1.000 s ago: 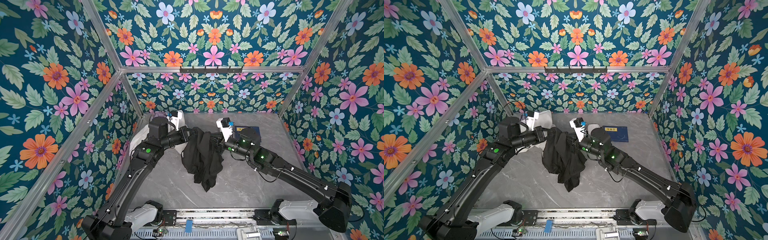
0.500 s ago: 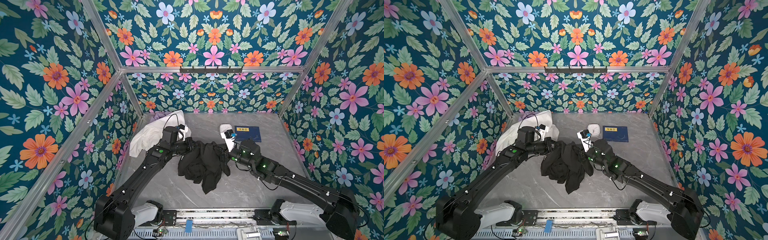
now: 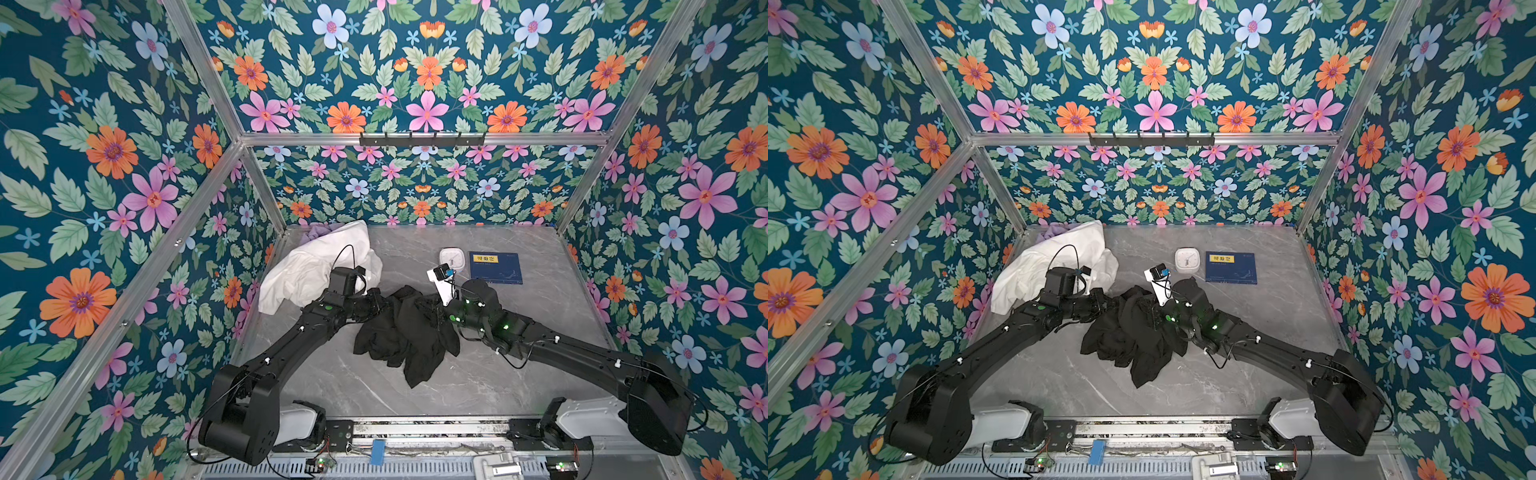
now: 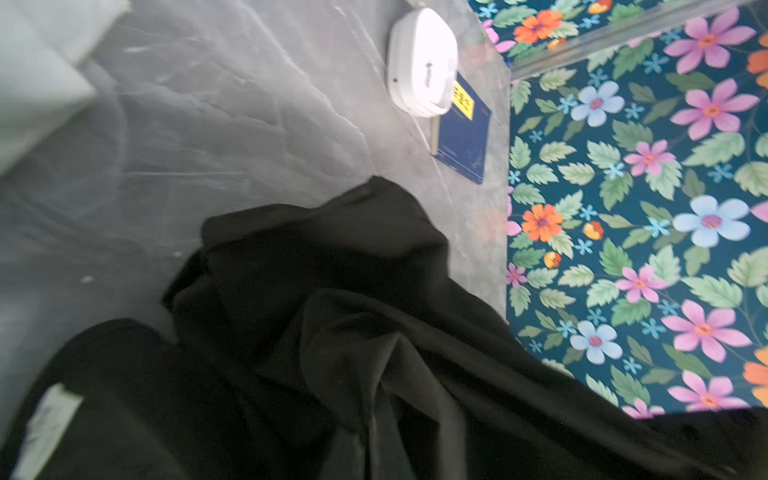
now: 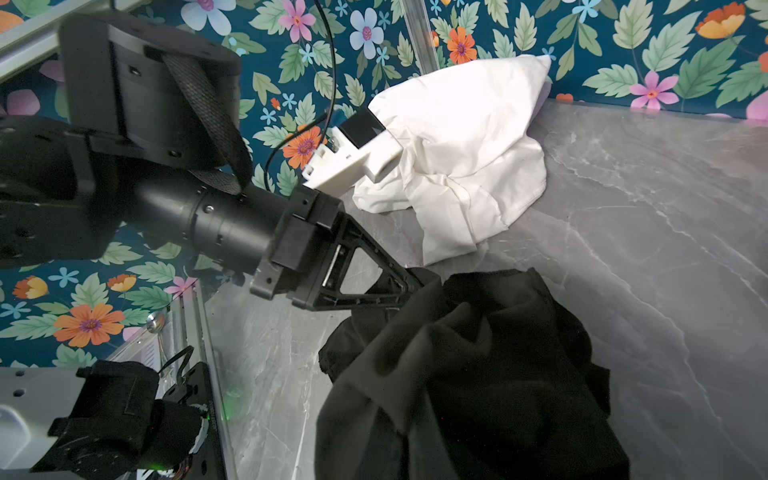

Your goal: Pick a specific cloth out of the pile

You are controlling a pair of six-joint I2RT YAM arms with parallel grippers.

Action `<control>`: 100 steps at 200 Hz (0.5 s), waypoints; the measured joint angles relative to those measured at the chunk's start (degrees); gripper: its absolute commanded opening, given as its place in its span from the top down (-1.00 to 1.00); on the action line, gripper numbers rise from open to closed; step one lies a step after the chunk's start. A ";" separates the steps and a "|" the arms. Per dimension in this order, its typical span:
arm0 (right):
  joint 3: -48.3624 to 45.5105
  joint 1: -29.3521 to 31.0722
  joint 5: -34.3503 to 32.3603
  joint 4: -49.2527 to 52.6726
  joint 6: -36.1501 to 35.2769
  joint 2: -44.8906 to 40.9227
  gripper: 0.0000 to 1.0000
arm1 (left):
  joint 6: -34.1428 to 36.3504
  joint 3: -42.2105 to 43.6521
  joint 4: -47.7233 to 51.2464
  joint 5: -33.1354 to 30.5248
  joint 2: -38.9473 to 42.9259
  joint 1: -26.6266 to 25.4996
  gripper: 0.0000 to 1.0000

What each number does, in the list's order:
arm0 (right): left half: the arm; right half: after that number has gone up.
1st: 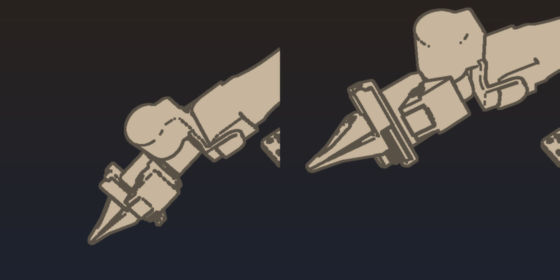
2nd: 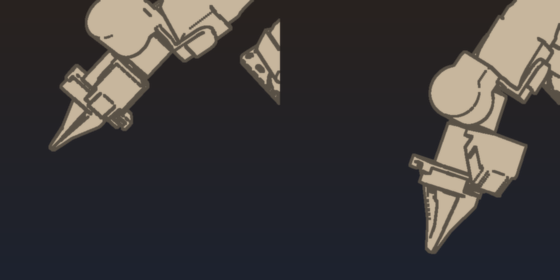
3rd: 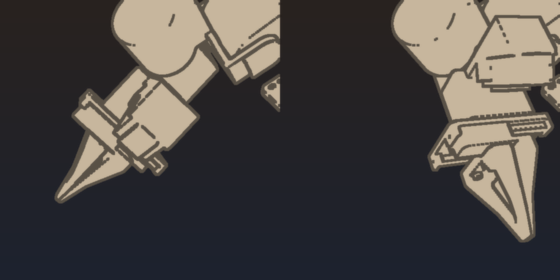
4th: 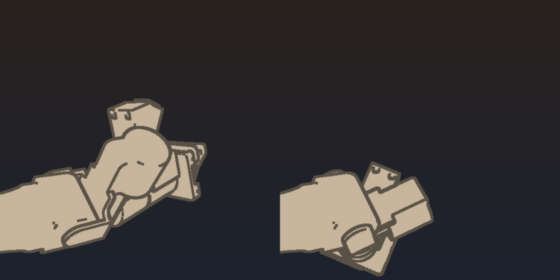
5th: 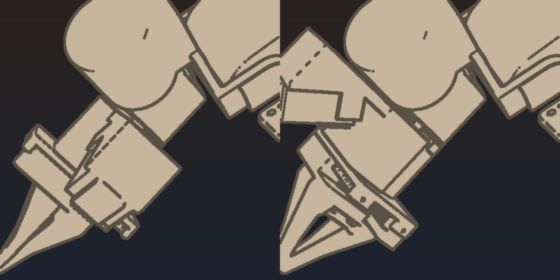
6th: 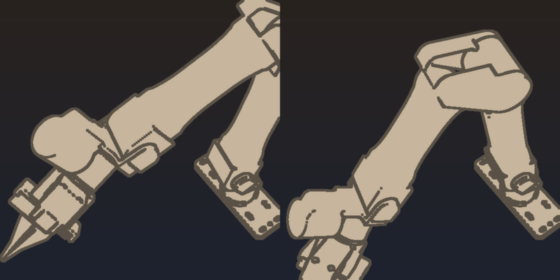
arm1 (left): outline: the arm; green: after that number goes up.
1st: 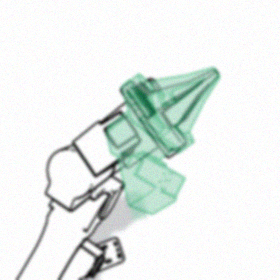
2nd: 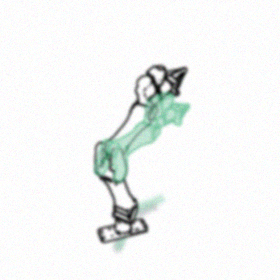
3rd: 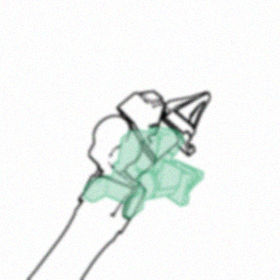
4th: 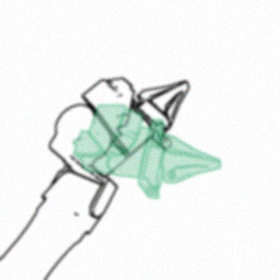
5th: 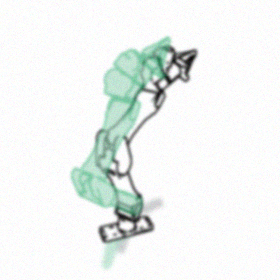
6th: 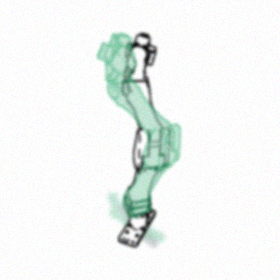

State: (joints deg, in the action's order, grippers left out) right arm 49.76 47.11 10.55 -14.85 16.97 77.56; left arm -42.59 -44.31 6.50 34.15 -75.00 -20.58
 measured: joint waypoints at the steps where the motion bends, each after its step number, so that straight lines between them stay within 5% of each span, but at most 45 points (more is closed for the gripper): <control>1: 0.07 0.02 0.04 -0.04 0.00 0.11 1.00 | 0.00 0.04 -0.07 0.00 -0.04 0.04 0.28; 21: 1.92 0.09 1.29 -0.85 0.00 3.04 1.00 | 0.00 0.33 -1.14 -0.50 -0.35 1.42 -0.15; 61: 6.69 1.40 3.26 -2.16 -0.68 9.77 1.00 | 2.67 -1.18 0.31 -3.87 3.02 4.09 -0.62; 100: 11.67 4.09 5.88 -2.49 -2.64 17.62 1.00 | 5.60 -1.05 4.70 -8.35 7.80 9.51 -0.77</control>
State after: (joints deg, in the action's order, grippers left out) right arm 61.43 51.20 16.43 -17.34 14.33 95.18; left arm -36.99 -45.36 11.20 25.80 -67.20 -11.07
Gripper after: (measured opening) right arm 0.051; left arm 0.878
